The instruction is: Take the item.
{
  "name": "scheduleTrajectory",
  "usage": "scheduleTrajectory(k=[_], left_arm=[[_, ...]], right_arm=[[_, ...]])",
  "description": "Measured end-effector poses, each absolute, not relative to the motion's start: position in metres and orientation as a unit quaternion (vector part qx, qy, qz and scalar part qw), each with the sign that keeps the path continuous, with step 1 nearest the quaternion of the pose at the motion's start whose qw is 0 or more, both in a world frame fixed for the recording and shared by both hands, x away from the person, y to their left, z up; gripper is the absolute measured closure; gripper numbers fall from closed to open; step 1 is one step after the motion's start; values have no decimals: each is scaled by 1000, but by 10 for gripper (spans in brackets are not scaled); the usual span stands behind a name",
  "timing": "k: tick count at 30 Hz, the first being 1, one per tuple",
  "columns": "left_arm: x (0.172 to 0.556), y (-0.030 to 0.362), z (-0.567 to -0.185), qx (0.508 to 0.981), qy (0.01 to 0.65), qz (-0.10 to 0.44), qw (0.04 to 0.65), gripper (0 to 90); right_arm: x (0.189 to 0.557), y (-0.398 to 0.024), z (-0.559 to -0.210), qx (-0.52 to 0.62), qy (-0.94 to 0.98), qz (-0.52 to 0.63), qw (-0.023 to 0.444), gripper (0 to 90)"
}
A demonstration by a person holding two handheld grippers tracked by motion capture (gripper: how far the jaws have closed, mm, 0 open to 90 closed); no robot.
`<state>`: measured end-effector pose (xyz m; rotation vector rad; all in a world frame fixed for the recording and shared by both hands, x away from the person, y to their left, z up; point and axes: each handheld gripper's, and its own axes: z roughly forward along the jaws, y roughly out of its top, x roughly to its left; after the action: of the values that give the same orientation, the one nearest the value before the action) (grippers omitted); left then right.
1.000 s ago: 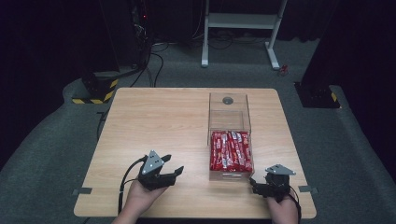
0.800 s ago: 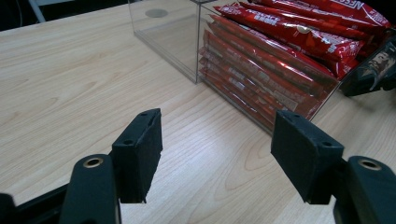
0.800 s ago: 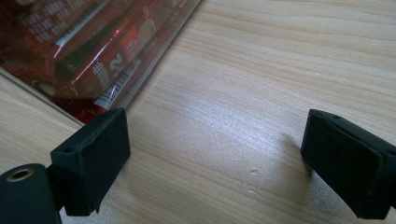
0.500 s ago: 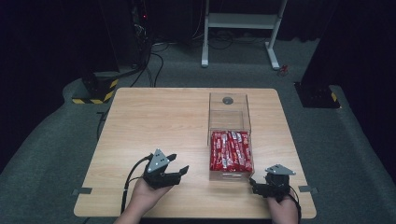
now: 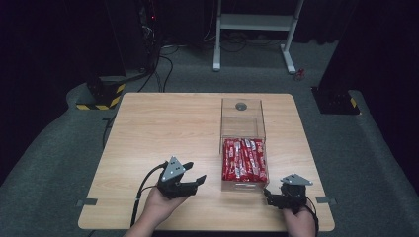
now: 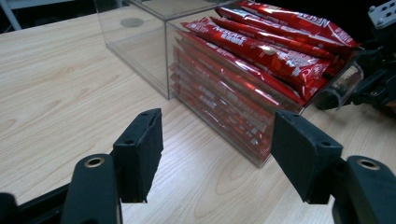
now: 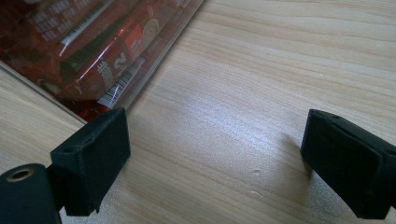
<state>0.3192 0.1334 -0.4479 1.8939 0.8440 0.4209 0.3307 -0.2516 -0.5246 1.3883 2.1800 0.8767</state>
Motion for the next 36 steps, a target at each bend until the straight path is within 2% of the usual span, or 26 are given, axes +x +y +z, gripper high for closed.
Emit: scheduleTrajectory(k=[36], left_arm=[[326,99,-437,785,320,152,508,360]], right_arm=[[330,-252,-525,496,783,315,204,83]])
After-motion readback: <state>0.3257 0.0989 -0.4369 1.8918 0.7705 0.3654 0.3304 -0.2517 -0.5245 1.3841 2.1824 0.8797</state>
